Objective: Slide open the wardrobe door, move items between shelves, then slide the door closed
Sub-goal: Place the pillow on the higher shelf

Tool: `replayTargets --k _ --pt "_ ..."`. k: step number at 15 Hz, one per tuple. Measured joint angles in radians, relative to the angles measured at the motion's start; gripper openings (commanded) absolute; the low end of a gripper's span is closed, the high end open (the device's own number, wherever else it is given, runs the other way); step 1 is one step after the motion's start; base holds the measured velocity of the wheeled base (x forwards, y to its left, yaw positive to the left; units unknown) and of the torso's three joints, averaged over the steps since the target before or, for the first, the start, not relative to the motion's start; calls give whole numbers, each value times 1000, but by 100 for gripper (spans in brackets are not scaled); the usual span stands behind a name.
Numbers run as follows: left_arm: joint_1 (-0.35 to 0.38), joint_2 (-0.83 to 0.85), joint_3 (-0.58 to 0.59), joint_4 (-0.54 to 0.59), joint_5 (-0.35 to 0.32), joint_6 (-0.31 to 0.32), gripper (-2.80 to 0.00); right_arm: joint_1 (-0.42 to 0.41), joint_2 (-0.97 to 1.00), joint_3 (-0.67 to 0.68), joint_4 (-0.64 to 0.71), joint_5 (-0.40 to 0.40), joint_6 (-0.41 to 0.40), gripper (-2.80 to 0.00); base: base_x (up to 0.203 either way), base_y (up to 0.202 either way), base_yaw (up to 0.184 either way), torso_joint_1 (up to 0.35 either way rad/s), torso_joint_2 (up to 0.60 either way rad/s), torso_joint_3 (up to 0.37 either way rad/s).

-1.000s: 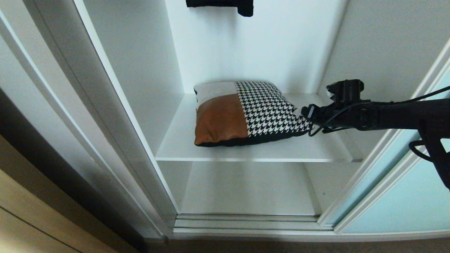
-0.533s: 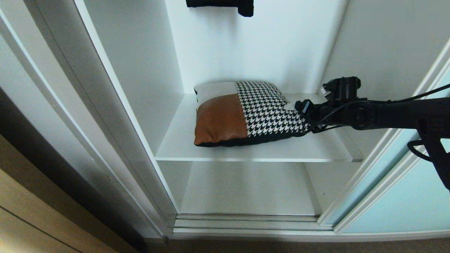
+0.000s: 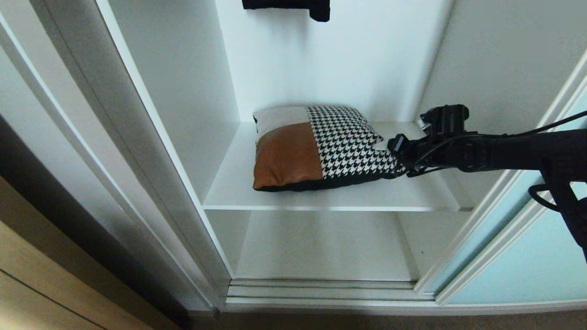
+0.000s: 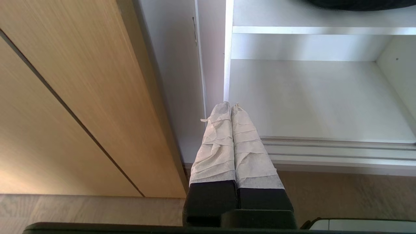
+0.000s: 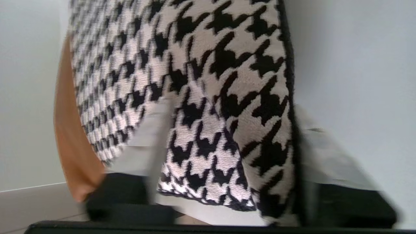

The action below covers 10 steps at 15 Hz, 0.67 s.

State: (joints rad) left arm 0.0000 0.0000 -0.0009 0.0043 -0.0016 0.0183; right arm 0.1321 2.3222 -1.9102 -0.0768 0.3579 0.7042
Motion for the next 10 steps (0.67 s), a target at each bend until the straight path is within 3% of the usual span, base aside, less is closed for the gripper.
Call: replayTargets --k 6,10 --pt "0 0 0 0 0 0 -280 33 -10 -5 11 0 2 -280 0 0 0 0 0 0" --pt "0 0 0 0 1 -1 -280 26 -70 99 32 0 3 -280 0 0 0 0 0 0"
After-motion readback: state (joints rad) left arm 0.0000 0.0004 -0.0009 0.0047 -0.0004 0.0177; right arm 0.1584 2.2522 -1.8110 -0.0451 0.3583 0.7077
